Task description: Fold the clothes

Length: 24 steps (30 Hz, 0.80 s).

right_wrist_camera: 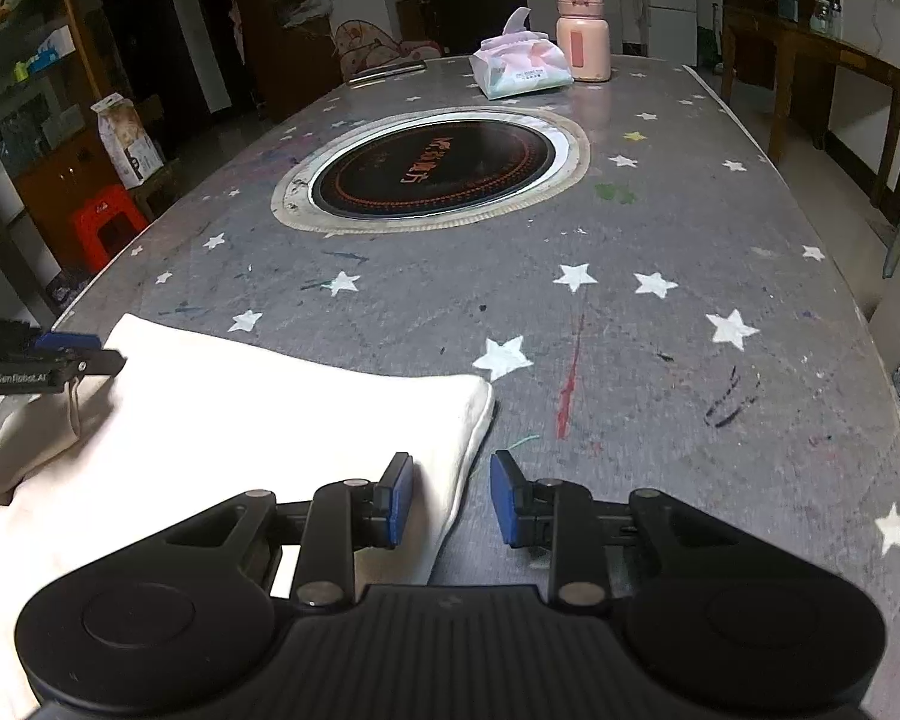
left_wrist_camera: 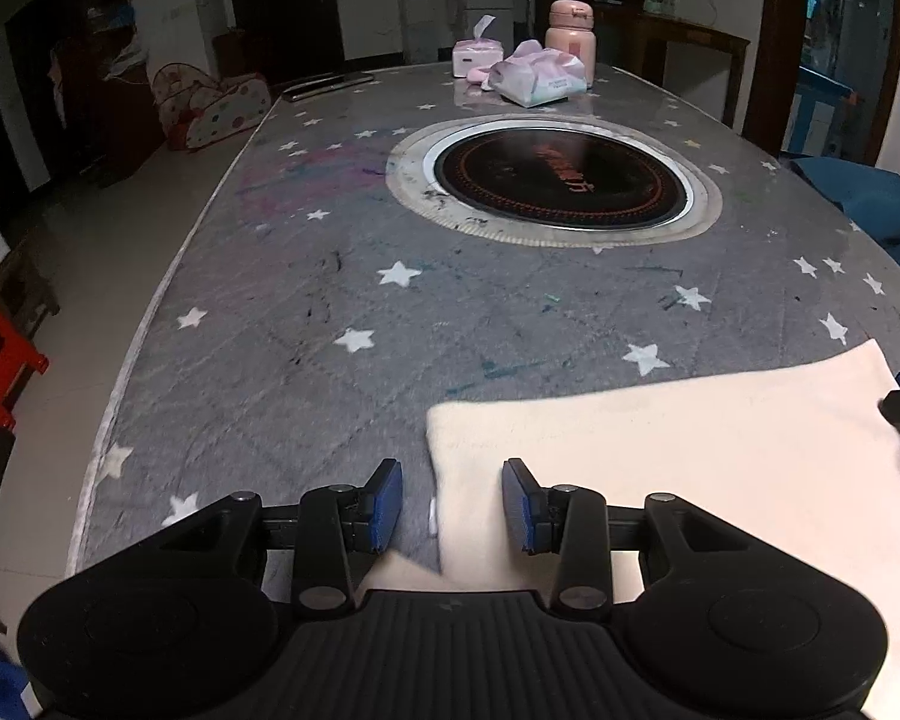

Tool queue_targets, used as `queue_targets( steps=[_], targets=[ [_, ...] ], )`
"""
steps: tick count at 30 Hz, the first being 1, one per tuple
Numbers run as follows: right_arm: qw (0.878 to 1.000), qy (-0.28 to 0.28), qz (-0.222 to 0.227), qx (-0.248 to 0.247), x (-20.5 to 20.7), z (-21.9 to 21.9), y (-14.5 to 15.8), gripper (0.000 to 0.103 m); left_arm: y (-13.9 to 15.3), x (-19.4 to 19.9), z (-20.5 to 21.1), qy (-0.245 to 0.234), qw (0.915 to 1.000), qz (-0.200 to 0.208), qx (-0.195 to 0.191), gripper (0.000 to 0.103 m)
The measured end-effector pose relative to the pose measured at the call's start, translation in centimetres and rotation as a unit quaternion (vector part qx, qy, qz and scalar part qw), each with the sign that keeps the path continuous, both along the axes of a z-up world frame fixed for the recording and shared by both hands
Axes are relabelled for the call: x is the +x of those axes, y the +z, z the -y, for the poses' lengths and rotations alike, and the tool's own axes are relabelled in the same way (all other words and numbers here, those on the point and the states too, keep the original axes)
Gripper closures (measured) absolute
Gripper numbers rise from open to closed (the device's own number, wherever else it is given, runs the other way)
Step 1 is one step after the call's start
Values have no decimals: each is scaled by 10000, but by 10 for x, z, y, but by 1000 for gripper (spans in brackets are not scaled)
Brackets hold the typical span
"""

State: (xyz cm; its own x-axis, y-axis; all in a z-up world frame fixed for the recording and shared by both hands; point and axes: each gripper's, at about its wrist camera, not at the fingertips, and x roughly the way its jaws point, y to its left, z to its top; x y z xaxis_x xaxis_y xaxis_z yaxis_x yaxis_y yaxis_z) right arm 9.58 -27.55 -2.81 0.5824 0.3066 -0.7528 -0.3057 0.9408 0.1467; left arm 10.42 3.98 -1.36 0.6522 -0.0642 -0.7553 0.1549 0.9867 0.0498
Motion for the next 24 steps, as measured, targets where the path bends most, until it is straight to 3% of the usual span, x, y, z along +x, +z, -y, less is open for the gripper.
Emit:
queue_targets(
  steps=[5, 16, 24],
  targets=[
    [9997, 78, 74, -196, 6, -6, 1, 96, -1, 8, 7, -128, 9998, 80, 87, 95],
    [9963, 204, 438, -712, 47, -22, 12, 99, -4, 49, 9, -85, 9995, 179, 236, 97],
    [9943, 184, 461, -945, 89, -30, 4, 99, -8, 80, 1, 39, 9994, 292, 177, 95]
  ],
)
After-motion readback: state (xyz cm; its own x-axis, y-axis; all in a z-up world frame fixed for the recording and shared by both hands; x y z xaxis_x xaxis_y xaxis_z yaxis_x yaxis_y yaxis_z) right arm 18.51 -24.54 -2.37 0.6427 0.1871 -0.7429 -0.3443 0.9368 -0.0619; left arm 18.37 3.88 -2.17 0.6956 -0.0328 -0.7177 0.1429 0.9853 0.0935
